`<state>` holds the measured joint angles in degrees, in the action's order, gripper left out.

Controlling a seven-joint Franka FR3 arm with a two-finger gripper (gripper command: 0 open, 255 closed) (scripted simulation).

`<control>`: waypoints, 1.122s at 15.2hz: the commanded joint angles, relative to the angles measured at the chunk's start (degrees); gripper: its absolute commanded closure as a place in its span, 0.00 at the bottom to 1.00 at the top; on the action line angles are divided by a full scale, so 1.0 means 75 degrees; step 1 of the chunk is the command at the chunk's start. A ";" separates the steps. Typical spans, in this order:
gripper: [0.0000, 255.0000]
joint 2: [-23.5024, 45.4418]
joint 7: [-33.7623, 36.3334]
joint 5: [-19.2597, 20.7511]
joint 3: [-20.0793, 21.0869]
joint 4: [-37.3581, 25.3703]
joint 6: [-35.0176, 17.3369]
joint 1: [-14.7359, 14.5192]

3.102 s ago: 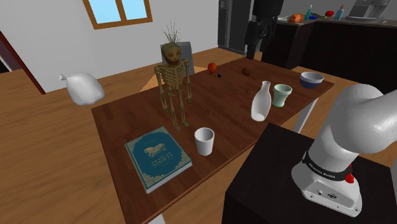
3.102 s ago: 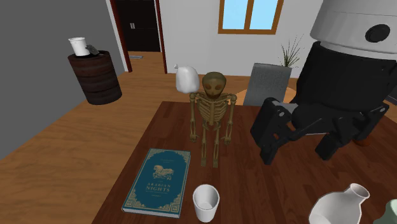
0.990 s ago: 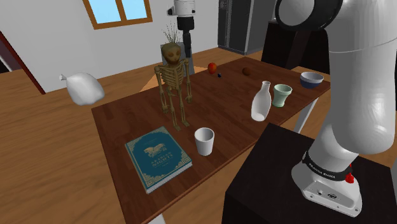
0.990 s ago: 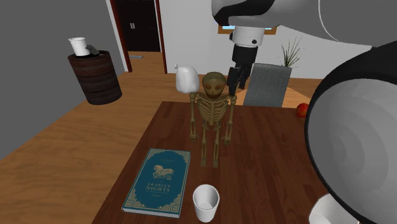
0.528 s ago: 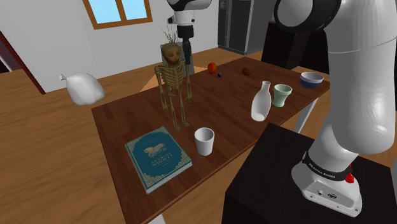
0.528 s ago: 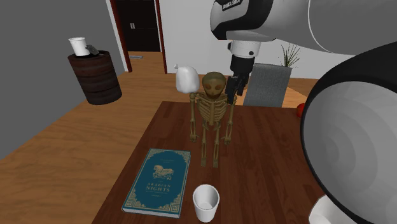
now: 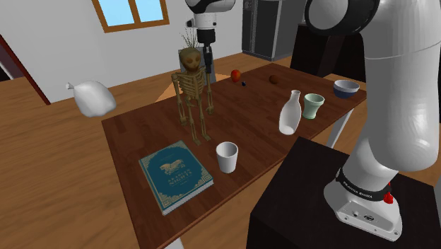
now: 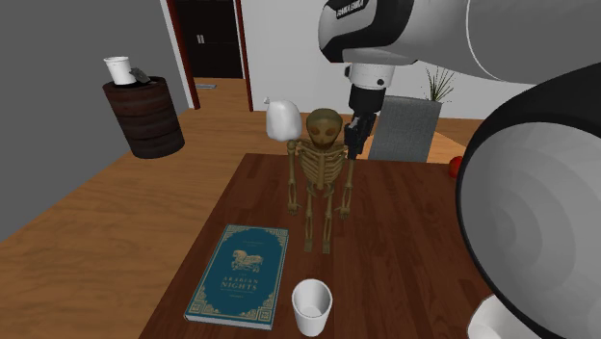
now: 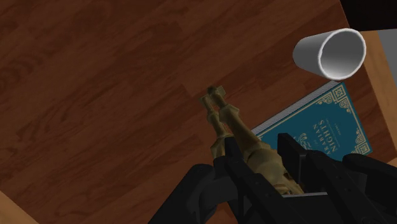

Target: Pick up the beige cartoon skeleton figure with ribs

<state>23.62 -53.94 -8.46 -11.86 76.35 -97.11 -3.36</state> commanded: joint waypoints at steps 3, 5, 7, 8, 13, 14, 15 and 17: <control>1.00 0.0002 0.0002 -0.0002 0.0003 0.0004 0.0001 -0.0004; 1.00 0.0020 0.0017 -0.0002 0.0001 -0.0229 0.0216 0.0012; 1.00 0.0048 0.0033 -0.0004 0.0000 -0.0478 0.0436 0.0029; 1.00 0.0067 0.0041 -0.0006 -0.0001 -0.0610 0.0548 0.0039; 1.00 0.0206 0.0080 -0.0029 0.0000 -0.1342 0.1140 0.0100; 1.00 0.0244 0.0088 -0.0036 0.0000 -0.1507 0.1266 0.0115; 1.00 0.0288 0.0096 -0.0044 0.0001 -0.1679 0.1395 0.0131; 1.00 0.0389 0.0113 -0.0064 0.0005 -0.2049 0.1662 0.0169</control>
<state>26.34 -53.15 -8.86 -11.83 62.45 -85.74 -2.24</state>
